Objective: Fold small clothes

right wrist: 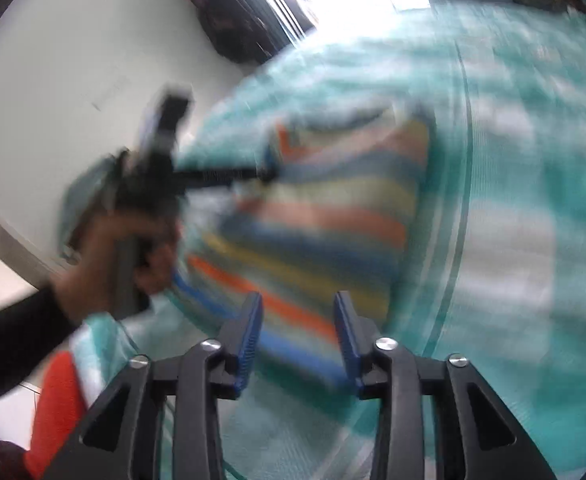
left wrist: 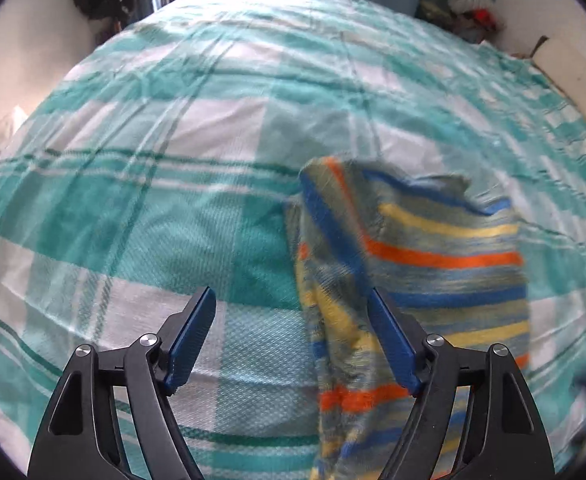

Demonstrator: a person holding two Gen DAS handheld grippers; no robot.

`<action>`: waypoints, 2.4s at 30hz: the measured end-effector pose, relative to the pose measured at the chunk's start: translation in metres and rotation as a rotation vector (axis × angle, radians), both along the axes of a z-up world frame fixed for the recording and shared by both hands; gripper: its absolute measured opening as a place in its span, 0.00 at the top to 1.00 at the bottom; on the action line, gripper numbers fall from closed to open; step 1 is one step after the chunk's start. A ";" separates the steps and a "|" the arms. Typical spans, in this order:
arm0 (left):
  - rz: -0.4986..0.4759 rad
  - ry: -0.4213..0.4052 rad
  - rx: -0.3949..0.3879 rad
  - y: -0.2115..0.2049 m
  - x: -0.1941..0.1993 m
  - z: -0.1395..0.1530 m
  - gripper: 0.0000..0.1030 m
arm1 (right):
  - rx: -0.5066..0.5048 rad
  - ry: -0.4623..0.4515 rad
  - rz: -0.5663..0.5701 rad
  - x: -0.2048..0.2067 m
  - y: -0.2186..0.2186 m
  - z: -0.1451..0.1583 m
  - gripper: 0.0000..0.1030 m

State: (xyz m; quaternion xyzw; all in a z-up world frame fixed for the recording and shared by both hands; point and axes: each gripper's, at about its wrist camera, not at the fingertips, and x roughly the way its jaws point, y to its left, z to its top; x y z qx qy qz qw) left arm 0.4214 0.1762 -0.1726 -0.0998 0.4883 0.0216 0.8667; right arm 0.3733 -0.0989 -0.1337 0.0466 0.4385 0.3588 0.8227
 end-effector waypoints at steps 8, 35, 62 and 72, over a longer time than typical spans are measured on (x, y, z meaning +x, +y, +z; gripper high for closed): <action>-0.042 -0.004 0.062 -0.019 0.043 -0.001 0.13 | 0.020 0.111 -0.050 0.129 0.045 -0.025 0.41; -0.005 0.014 0.086 -0.013 -0.140 0.000 0.10 | -0.156 0.075 -0.120 -0.089 -0.007 -0.052 0.46; -0.135 -0.064 -0.233 -0.013 -0.082 -0.016 0.08 | 0.270 0.395 -0.238 0.062 -0.053 -0.079 0.39; -0.167 0.001 -0.495 0.006 0.004 -0.038 0.41 | 0.437 0.488 -0.160 0.118 -0.016 -0.112 0.39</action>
